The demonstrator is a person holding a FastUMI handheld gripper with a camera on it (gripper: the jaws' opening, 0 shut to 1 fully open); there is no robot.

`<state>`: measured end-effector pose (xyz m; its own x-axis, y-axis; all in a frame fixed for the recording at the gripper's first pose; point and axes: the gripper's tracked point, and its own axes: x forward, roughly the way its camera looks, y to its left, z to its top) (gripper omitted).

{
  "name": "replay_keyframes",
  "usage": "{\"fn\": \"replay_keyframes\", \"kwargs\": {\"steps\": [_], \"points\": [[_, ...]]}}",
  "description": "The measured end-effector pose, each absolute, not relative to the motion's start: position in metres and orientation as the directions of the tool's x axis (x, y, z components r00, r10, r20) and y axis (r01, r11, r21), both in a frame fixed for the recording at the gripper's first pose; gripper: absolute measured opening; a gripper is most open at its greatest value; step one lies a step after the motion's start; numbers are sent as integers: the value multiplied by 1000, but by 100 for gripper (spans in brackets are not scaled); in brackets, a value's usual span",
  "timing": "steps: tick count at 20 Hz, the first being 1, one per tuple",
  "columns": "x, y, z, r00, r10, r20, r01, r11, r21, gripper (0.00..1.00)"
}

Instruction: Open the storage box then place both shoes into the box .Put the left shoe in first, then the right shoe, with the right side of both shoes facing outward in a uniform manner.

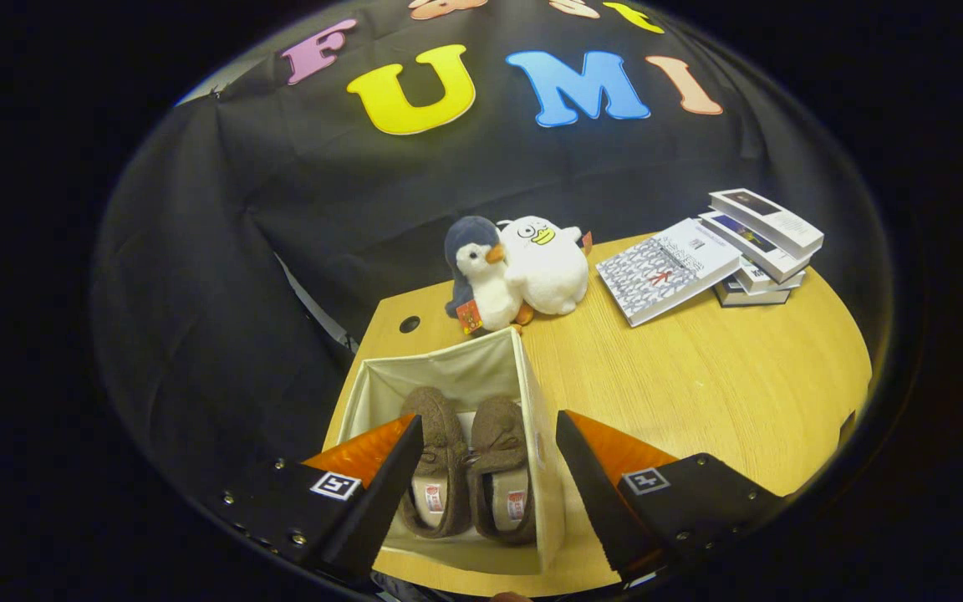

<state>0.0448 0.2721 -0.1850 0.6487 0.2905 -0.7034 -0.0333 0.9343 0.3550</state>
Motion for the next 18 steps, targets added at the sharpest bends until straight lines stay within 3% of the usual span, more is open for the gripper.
{"fn": "replay_keyframes", "kwargs": {"steps": [9,18], "points": [[26,208,-119,775,299,-556,-196,951,238,98],[7,96,-84,881,160,-444,-126,987,104,98]]}}
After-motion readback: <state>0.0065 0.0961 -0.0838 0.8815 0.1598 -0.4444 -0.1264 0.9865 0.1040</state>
